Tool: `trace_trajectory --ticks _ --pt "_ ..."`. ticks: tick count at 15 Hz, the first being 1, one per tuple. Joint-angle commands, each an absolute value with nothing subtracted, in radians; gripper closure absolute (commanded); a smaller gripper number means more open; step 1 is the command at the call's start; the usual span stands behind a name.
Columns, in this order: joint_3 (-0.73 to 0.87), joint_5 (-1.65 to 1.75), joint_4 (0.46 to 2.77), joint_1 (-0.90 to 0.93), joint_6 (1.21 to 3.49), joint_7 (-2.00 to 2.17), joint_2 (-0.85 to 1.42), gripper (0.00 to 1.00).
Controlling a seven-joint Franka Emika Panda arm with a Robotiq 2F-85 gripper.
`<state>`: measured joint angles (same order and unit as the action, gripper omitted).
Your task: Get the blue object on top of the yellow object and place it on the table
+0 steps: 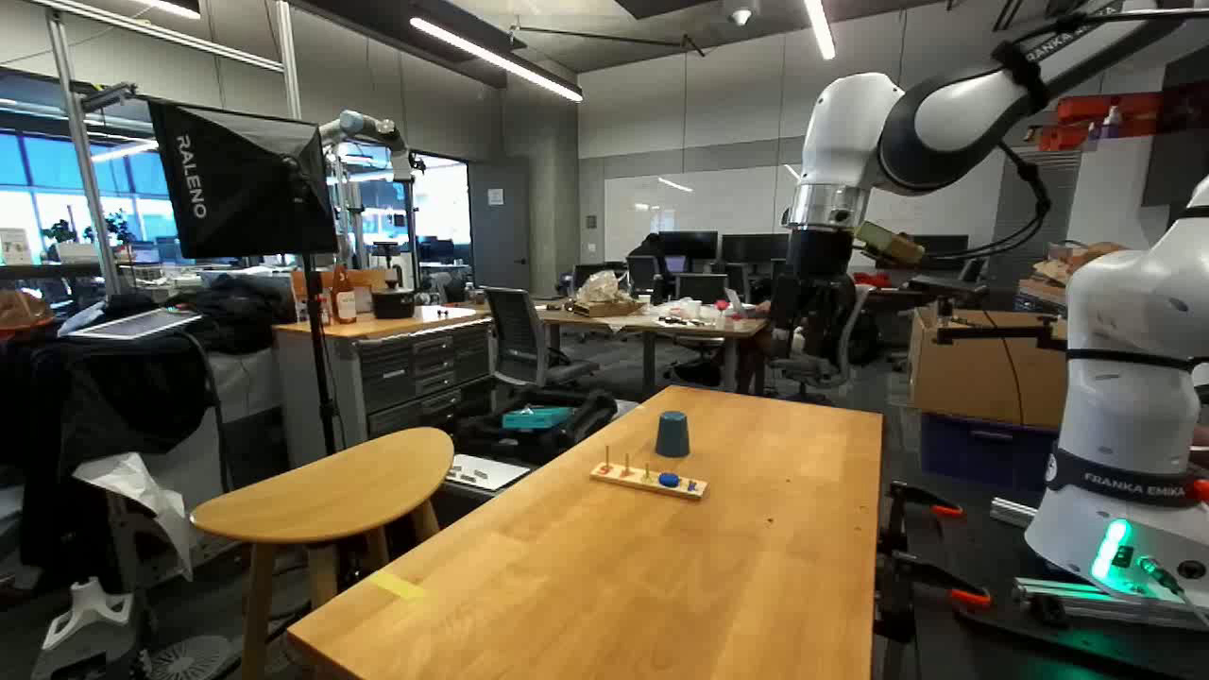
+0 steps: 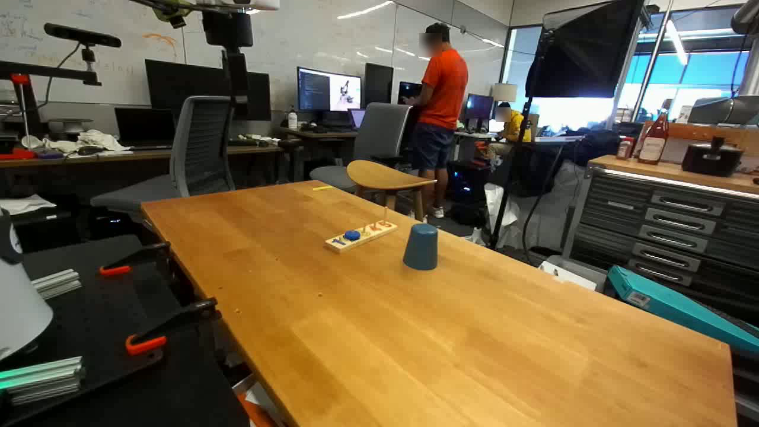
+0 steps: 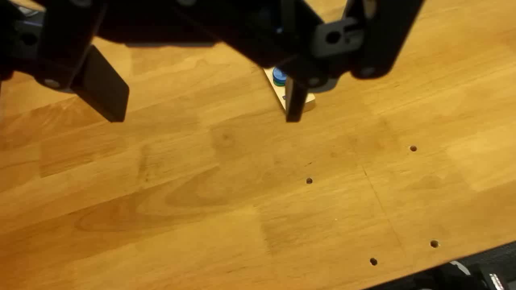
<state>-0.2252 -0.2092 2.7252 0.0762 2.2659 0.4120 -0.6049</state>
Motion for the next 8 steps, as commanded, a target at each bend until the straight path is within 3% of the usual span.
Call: trace_trajectory --ticks 1,8 --pt "-0.219 -0.204 2.723 0.082 2.264 0.415 -0.605 0.0" --pt "-0.127 -0.22 2.627 0.031 2.318 0.359 -0.47 0.0"
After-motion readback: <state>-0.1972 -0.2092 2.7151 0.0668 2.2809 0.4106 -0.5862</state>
